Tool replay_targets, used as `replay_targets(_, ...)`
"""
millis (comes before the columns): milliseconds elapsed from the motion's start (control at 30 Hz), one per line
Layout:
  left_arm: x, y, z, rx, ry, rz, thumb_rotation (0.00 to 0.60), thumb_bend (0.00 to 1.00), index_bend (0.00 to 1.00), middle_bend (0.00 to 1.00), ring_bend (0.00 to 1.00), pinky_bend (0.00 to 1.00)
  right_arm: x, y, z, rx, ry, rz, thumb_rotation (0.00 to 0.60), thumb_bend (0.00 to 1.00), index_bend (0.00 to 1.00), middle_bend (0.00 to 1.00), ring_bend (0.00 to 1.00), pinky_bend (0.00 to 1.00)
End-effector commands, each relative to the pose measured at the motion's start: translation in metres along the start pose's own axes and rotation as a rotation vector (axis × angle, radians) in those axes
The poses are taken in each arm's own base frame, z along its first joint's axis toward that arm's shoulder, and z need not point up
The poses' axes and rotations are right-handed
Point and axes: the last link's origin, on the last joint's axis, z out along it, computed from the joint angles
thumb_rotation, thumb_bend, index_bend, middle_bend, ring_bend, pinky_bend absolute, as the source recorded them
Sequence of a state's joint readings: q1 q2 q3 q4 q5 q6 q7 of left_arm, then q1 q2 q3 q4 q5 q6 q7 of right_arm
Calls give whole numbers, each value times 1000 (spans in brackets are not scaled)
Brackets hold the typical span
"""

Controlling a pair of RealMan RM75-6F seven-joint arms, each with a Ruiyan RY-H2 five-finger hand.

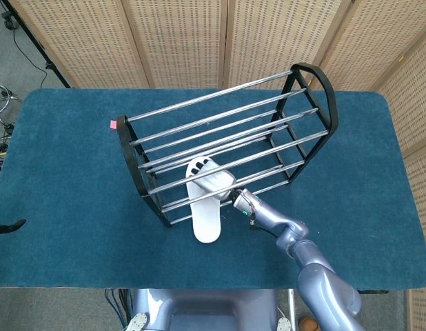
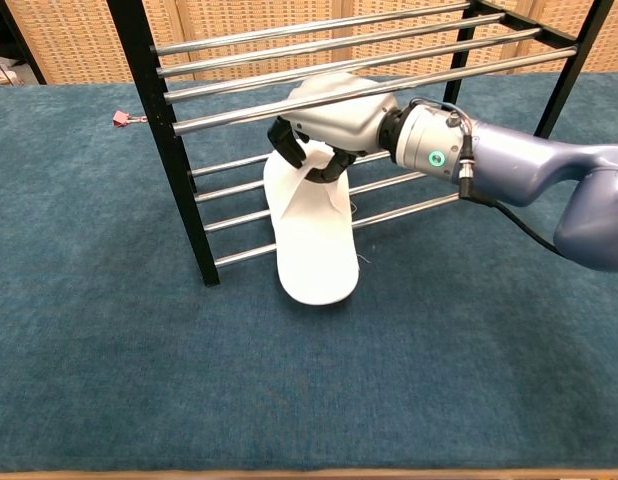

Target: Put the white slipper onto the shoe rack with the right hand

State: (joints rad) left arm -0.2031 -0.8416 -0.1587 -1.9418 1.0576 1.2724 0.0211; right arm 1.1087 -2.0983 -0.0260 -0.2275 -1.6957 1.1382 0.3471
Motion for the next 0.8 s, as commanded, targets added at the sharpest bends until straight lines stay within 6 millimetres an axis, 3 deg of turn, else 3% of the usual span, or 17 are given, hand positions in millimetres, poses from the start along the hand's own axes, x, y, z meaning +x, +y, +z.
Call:
replay_targets(33, 0, 0, 0, 0, 1, 0, 600, 0, 0, 0, 0, 0, 1, 0, 2, -4, -1, -5, 600, 505, 619, 537, 470, 613)
replay_targets(300, 0, -1, 3, 11, -2, -3, 600, 0, 0, 0, 0, 0, 2, 5, 11, -34, -21, -10, 600, 505, 618, 537, 470, 613)
replay_targets(800, 0, -2, 5, 19, -4, -1, 600, 0, 0, 0, 0, 0, 3, -3, 17, -16, -13, -6, 600, 505, 608, 530, 464, 613)
